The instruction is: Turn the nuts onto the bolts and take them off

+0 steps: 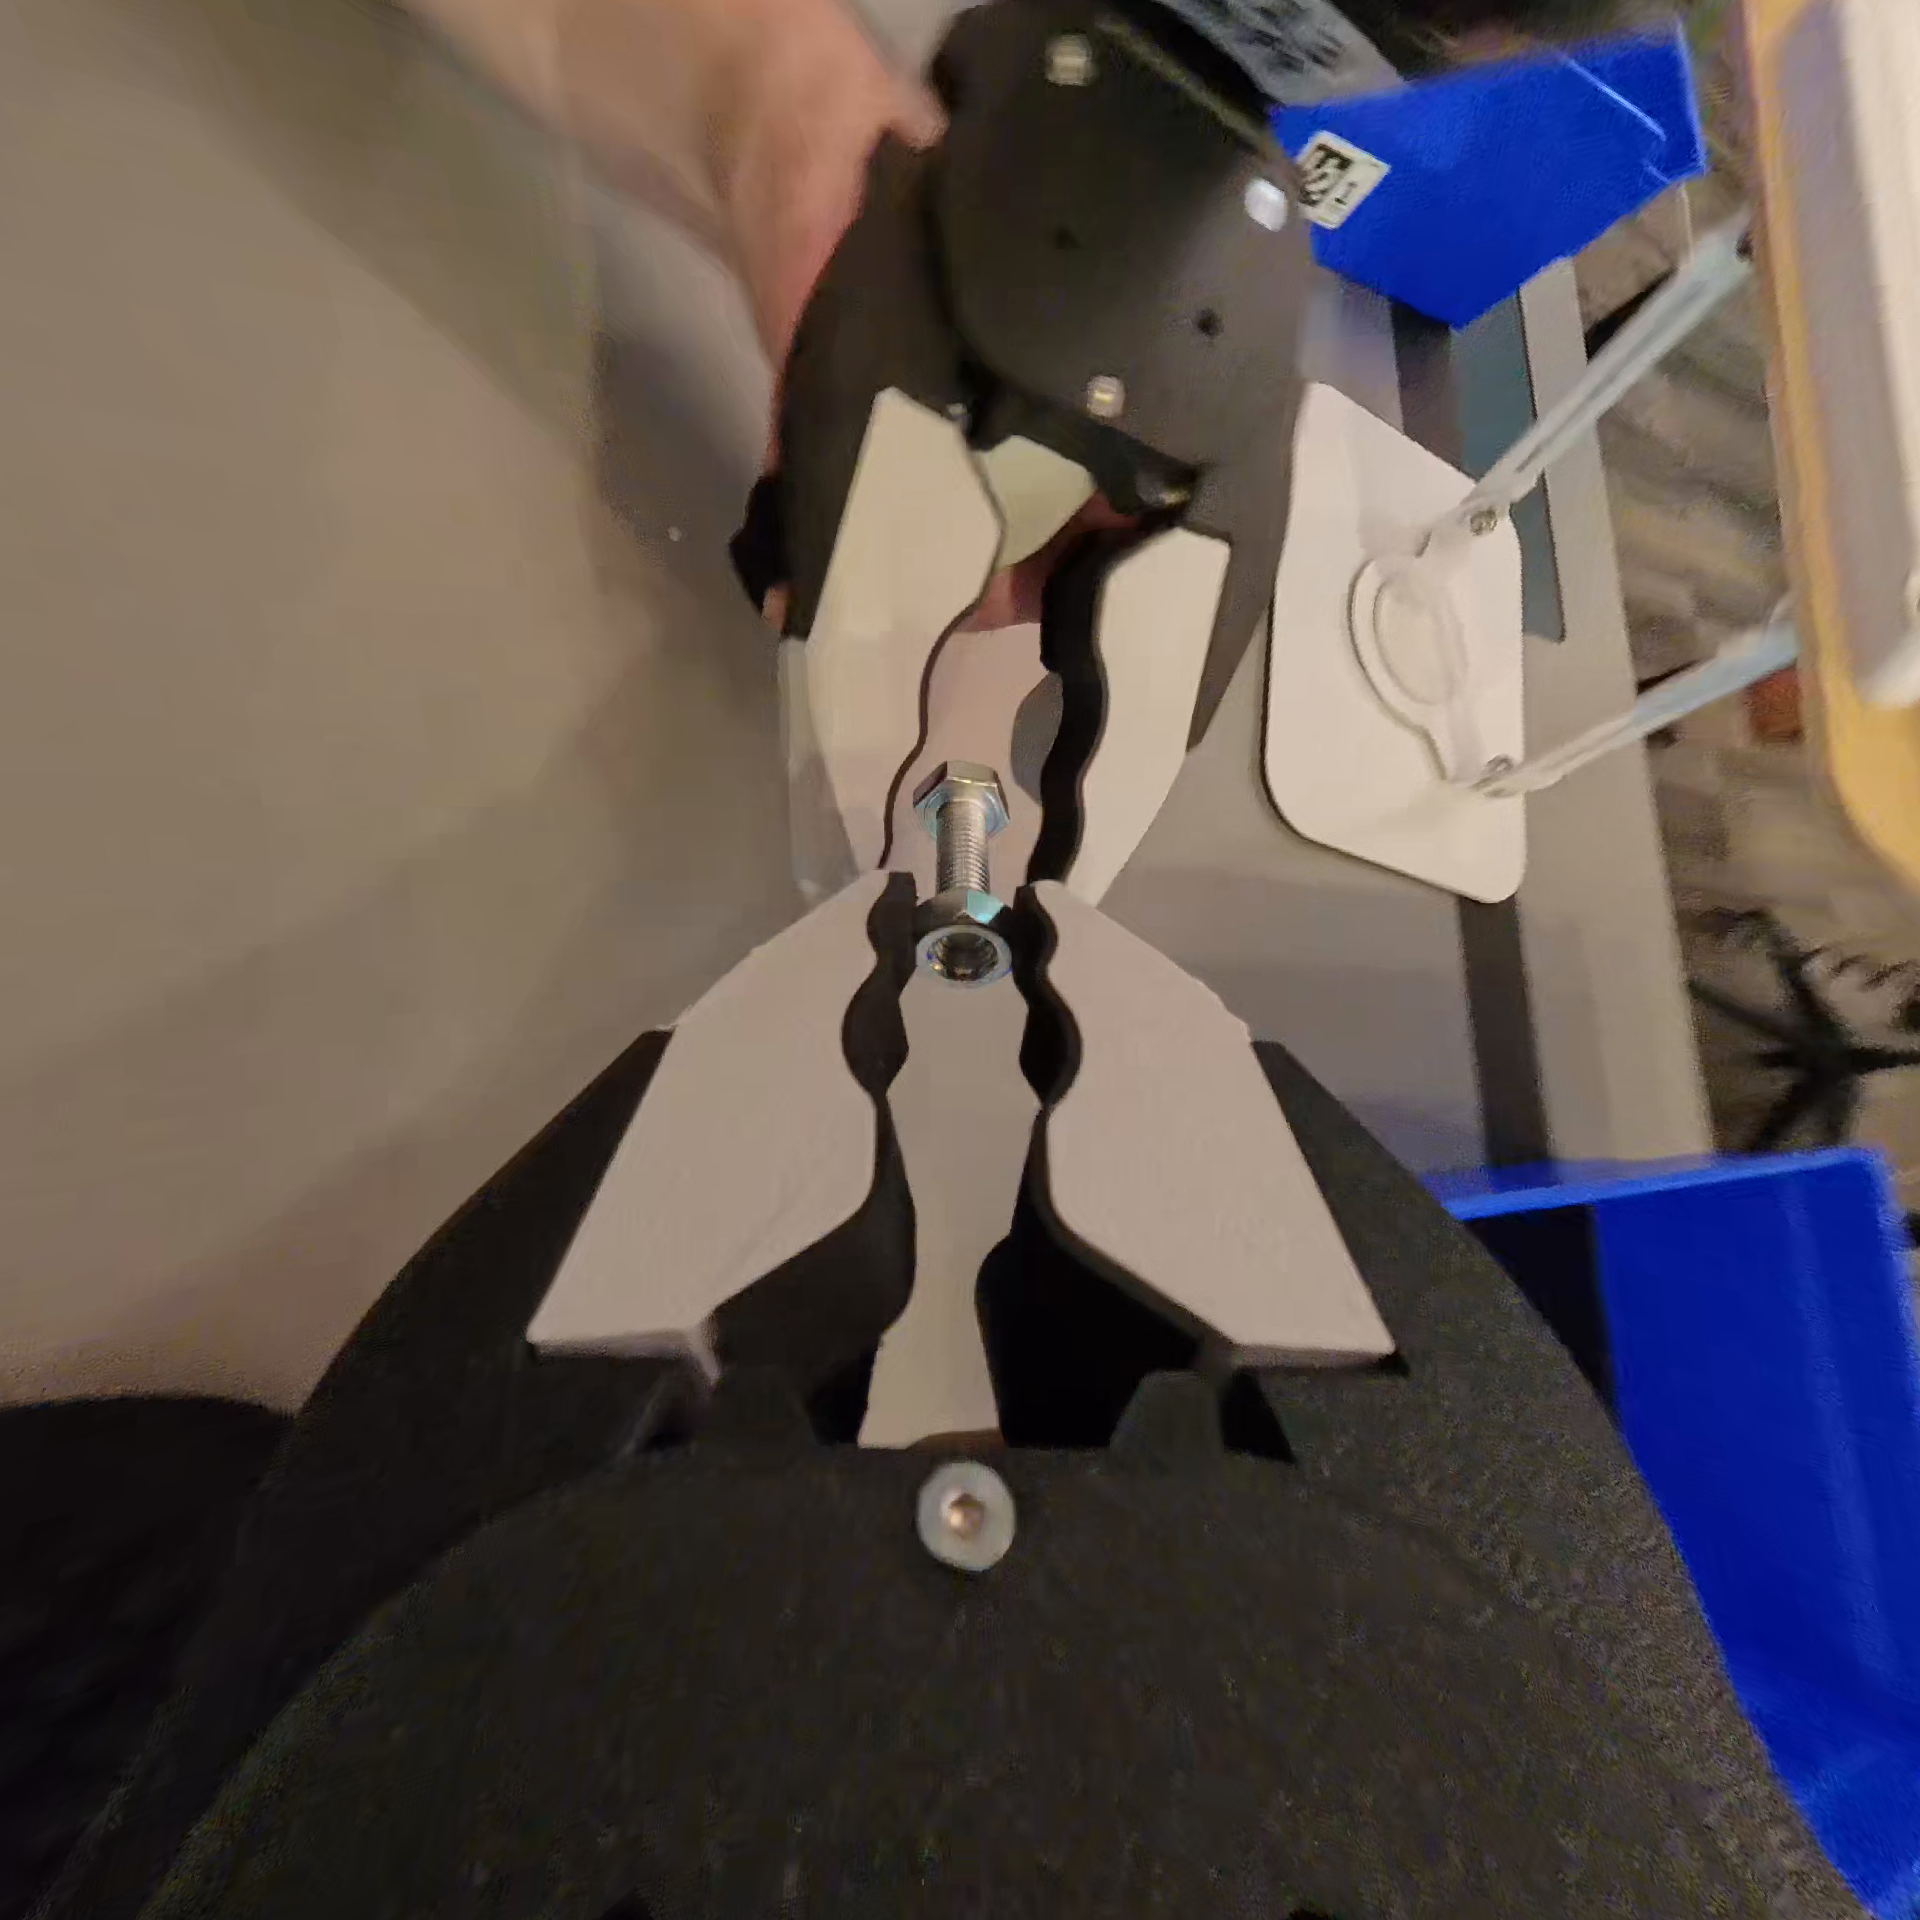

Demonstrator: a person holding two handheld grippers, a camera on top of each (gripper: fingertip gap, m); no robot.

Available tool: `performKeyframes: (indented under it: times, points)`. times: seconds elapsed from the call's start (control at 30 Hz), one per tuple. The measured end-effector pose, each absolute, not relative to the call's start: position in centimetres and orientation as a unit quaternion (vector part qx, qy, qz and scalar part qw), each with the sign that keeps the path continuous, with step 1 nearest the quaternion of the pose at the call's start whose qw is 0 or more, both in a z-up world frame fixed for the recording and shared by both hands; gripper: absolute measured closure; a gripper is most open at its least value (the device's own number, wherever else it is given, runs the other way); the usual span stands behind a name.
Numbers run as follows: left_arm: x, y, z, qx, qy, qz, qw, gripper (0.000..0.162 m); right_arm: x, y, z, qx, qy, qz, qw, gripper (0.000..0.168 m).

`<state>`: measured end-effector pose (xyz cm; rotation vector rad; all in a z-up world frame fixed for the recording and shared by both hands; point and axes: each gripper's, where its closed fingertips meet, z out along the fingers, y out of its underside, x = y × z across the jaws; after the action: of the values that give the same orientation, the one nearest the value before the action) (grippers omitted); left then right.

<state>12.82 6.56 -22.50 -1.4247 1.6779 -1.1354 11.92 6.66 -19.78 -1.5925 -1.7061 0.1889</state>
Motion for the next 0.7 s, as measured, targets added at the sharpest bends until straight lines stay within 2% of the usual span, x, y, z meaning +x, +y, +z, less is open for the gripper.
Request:
performKeyframes:
  times: [0.27,0.33,0.4,0.43,0.57,0.7]
  points:
    - [13.2,9.8,-21.8,-0.523,0.659,-0.208,0.499,0.12,12.6,7.7,-19.8,-0.735,-0.512,0.232,0.38,0.15]
    - [13.2,10.1,-21.9,-0.514,0.663,-0.164,0.519,0.129,12.5,7.5,-20.0,-0.746,-0.488,0.258,0.372,0.15]
    - [13.3,9.7,-22.2,-0.501,0.676,-0.149,0.519,0.146,12.5,7.4,-20.1,-0.753,-0.47,0.277,0.368,0.15]
    - [13.3,9.9,-22.1,-0.498,0.672,-0.139,0.53,0.146,12.5,7.4,-20.1,-0.756,-0.466,0.279,0.366,0.15]
    - [13.3,9.3,-23.0,-0.51,0.689,-0.155,0.49,0.147,12.5,7.0,-20.6,-0.743,-0.507,0.239,0.365,0.15]
    - [13.1,7.6,-23.8,-0.559,0.682,-0.285,0.375,0.147,12.5,6.8,-20.7,-0.669,-0.628,0.109,0.384,0.15]
